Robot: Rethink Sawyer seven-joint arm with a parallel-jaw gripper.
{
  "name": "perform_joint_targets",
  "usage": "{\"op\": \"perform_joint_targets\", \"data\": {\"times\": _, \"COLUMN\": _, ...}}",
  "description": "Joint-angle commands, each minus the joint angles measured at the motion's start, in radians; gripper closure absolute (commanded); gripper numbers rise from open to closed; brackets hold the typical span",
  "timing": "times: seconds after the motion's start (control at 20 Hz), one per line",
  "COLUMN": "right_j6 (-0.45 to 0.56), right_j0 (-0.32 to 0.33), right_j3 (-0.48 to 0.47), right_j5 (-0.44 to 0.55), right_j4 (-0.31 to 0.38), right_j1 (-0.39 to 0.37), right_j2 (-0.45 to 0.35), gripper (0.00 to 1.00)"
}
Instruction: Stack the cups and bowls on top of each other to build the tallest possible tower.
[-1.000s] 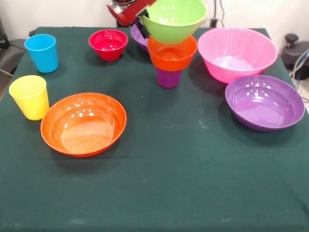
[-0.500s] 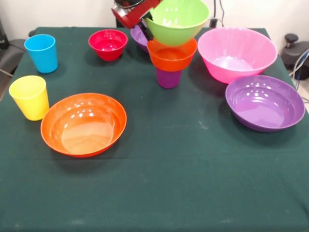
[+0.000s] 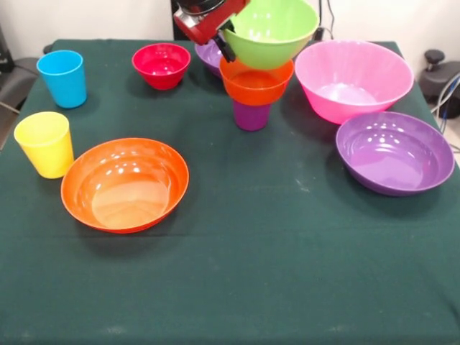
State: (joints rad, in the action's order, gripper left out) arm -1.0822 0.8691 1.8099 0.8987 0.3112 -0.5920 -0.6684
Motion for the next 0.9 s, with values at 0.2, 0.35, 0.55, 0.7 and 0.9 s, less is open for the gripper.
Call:
{"op": "perform_joint_targets", "data": {"times": 0.2, "right_j6": -0.046, "right_j0": -0.026, "right_j3": 0.007, "right_j5": -0.051, "right_j4": 0.079, "right_j1": 0.018, "right_j2": 0.055, "gripper": 1.0}}
{"op": "perform_joint_targets", "data": {"times": 0.35, "right_j6": -0.035, "right_j0": -0.026, "right_j3": -0.01, "right_j5": -0.04, "right_j4": 0.08, "right_j1": 0.017, "right_j2": 0.053, "gripper": 1.0}}
{"op": "perform_joint_targets", "data": {"times": 0.55, "right_j6": -0.013, "right_j0": -0.048, "right_j3": -0.077, "right_j5": 0.0, "right_j4": 0.085, "right_j1": 0.04, "right_j2": 0.052, "gripper": 1.0}}
{"op": "perform_joint_targets", "data": {"times": 0.7, "right_j6": -0.01, "right_j0": -0.055, "right_j3": -0.095, "right_j5": 0.012, "right_j4": 0.084, "right_j1": 0.037, "right_j2": 0.05, "gripper": 1.0}}
{"op": "perform_joint_targets", "data": {"times": 0.9, "right_j6": -0.009, "right_j0": -0.063, "right_j3": -0.115, "right_j5": 0.007, "right_j4": 0.083, "right_j1": 0.057, "right_j2": 0.053, "gripper": 1.0}}
